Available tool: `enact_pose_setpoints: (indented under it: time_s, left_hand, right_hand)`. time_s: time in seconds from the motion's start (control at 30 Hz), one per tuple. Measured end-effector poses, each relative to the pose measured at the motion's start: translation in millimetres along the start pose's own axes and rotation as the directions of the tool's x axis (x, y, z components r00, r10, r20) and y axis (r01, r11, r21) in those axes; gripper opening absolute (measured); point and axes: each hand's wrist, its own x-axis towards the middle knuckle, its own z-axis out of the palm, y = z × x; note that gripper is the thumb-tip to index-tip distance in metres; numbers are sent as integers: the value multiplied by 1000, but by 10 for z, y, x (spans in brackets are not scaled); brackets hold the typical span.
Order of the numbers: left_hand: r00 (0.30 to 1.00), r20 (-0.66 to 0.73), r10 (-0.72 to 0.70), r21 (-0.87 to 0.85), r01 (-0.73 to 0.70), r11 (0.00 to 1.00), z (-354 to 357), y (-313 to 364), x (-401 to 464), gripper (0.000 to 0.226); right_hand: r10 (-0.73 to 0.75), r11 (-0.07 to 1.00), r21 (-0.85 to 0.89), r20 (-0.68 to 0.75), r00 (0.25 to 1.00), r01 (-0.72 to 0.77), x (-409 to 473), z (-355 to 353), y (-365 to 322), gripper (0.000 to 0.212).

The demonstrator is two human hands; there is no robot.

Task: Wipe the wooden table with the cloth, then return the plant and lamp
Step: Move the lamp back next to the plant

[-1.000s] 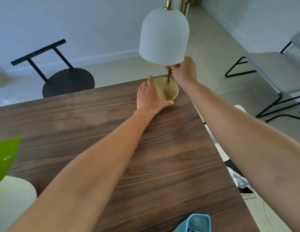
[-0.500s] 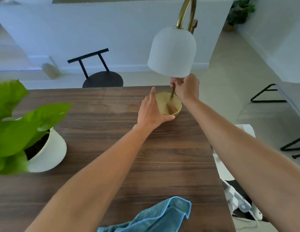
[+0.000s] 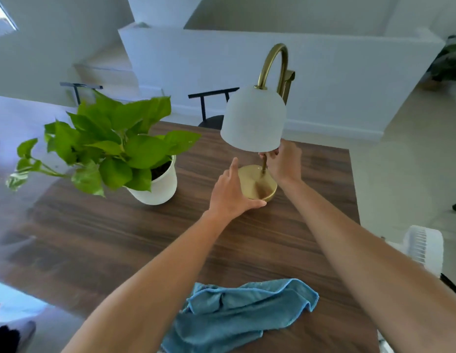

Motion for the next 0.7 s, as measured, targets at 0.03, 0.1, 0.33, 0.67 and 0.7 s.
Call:
enact_pose_setpoints:
  time_s: [0.03, 0.1, 0.33, 0.67, 0.7]
  left_hand:
    - [1000, 4, -10, 9, 10, 1000, -40, -81, -32, 138]
    - [1000, 12, -16, 31, 15, 999, -113, -235, -87, 139]
    - [999, 43, 5, 50, -7, 999, -253, -625, -188, 141]
    - [992, 116, 50, 24, -53, 998, -148, -800, -294, 139]
    - [993, 111, 52, 25, -55, 998, -133, -811, -299, 136]
  right_hand:
    - [-6, 1000, -6, 11, 1000, 6, -48, 65, -52, 19]
    - [-13, 1000, -19, 15, 1000, 13, -134, 189, -147, 21]
    - [35, 996, -78, -5, 999, -36, -397, 493, -305, 29]
    - [109, 991, -73, -51, 993, -112, -647, 567, -227, 23]
    - [106, 990, -83, -48, 993, -110, -654, 572, -212, 27]
